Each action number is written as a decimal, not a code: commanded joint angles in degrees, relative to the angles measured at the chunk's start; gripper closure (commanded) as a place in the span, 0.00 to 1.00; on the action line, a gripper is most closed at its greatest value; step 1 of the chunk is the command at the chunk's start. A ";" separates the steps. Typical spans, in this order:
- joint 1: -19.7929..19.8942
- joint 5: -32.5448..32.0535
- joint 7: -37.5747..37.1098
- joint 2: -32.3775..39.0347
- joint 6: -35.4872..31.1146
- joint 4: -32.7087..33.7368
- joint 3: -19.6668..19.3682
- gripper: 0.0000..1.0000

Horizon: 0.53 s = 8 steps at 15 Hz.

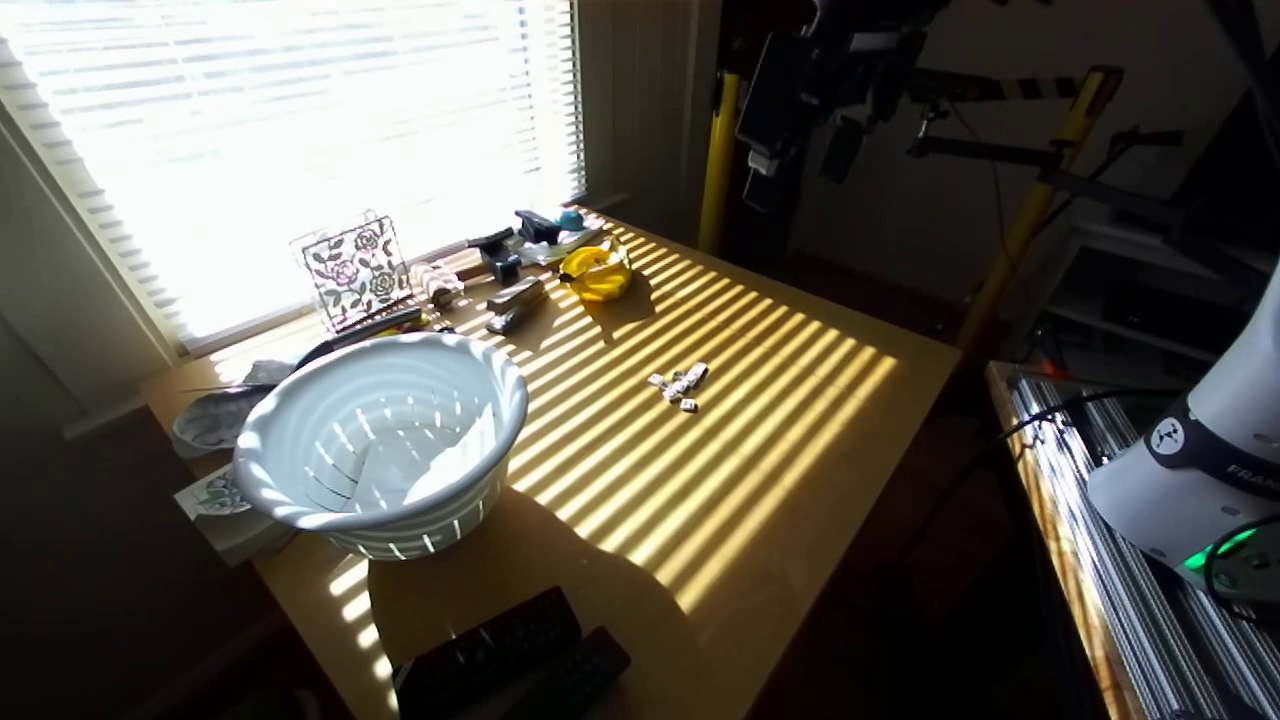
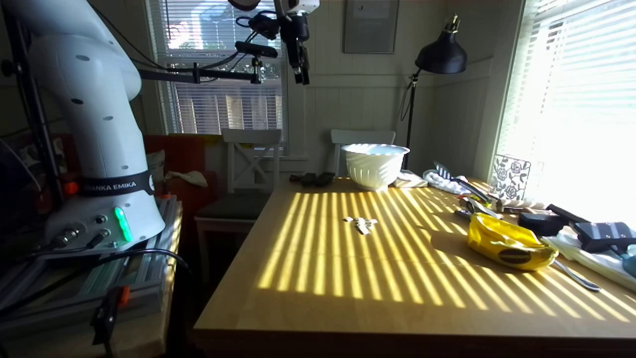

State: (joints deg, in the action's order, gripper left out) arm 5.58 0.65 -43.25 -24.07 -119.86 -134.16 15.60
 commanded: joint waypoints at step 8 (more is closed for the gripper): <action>-1.11 1.20 -1.71 13.97 -9.23 2.03 -8.68 0.00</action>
State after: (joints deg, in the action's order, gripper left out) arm 5.56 0.68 -44.36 -13.28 -127.27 -133.72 9.05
